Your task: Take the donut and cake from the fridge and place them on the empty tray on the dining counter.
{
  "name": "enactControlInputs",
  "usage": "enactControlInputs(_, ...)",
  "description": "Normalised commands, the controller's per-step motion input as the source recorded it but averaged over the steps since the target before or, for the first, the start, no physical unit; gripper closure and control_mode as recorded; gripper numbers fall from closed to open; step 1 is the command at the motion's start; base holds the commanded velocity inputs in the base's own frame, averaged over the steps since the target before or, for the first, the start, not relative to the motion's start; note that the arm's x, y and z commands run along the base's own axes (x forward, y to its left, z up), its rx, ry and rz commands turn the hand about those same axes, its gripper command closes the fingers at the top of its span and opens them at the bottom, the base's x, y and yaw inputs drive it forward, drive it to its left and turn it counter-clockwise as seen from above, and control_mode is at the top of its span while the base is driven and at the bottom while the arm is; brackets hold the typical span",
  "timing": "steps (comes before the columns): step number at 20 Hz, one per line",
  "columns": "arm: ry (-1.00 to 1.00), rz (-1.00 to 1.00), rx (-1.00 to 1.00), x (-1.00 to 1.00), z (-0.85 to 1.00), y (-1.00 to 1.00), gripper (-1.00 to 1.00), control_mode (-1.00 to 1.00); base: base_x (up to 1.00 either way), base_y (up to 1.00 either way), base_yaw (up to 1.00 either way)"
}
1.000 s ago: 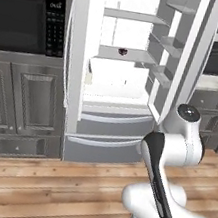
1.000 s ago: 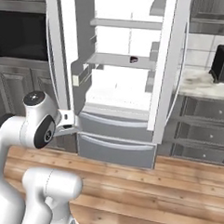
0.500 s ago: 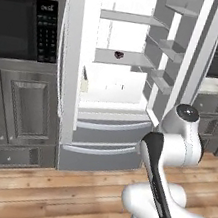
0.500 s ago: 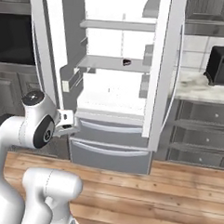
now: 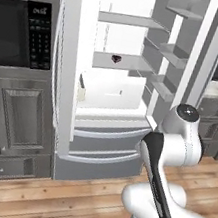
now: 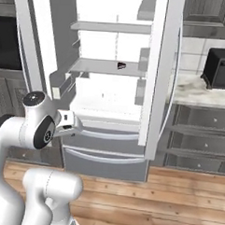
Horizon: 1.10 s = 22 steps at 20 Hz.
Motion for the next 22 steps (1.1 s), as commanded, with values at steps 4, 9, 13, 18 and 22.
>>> enactControlInputs(4, 0.0, 0.0, 0.0, 0.0, 0.0, 0.0, -1.0, 1.0, 0.5, -0.08, -0.05)
enactControlInputs(9, 0.0, 0.0, 0.0, 0.0, 0.0, 0.0, -1.0, 1.0, 0.53, -0.05, -0.05)
enactControlInputs(13, 0.0, 0.0, 0.0, 0.0, 0.0, 0.0, -1.0, 1.0, 0.52, -0.08, -0.04)
enactControlInputs(18, 0.0, 0.0, 0.0, 0.0, 0.0, 0.0, -1.0, 1.0, 0.5, -0.09, -0.02)
enactControlInputs(22, 0.0, 0.0, 0.0, 0.0, 0.0, 0.0, -1.0, 1.0, 0.49, -0.08, -0.01)
